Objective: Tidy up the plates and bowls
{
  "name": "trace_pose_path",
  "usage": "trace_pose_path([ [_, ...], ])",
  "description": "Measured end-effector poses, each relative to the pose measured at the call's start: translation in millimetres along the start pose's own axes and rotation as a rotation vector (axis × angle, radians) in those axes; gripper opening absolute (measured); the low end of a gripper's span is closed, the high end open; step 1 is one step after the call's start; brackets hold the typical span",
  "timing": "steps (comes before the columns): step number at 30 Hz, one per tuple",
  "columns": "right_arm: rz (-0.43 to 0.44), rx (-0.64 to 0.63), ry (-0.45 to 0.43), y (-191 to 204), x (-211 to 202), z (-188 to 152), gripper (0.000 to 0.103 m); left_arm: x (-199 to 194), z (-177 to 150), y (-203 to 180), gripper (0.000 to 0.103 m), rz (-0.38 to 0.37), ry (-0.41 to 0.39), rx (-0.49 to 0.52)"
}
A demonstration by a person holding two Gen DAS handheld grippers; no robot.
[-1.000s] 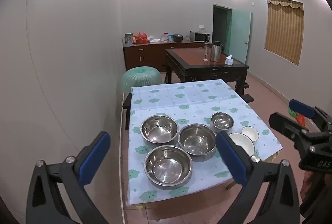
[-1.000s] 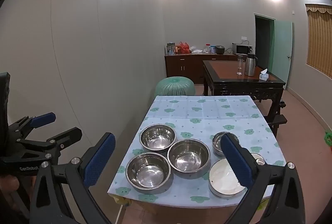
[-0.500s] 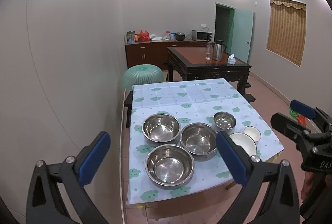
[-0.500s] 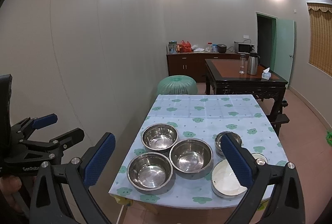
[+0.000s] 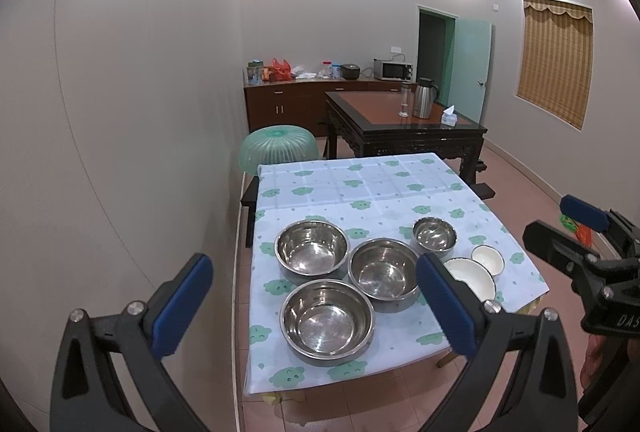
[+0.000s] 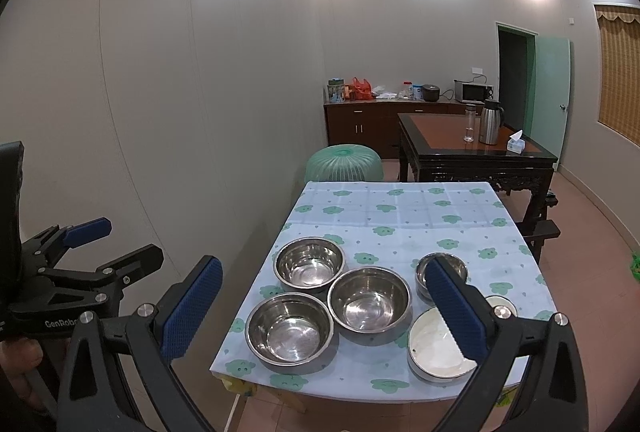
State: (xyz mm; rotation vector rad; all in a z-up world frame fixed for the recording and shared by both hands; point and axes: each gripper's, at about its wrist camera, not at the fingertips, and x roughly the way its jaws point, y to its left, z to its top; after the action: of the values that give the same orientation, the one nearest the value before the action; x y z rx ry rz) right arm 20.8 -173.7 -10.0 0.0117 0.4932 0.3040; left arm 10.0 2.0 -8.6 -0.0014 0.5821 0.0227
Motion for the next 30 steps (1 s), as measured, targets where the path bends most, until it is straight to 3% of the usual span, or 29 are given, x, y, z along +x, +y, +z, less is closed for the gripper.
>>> trace_pose_path([
  [30, 0.022, 0.000, 0.016, -14.0, 2.4, -1.8, 0.103, 5.0, -0.1, -3.1, 0.103, 0.004, 0.008, -0.003],
])
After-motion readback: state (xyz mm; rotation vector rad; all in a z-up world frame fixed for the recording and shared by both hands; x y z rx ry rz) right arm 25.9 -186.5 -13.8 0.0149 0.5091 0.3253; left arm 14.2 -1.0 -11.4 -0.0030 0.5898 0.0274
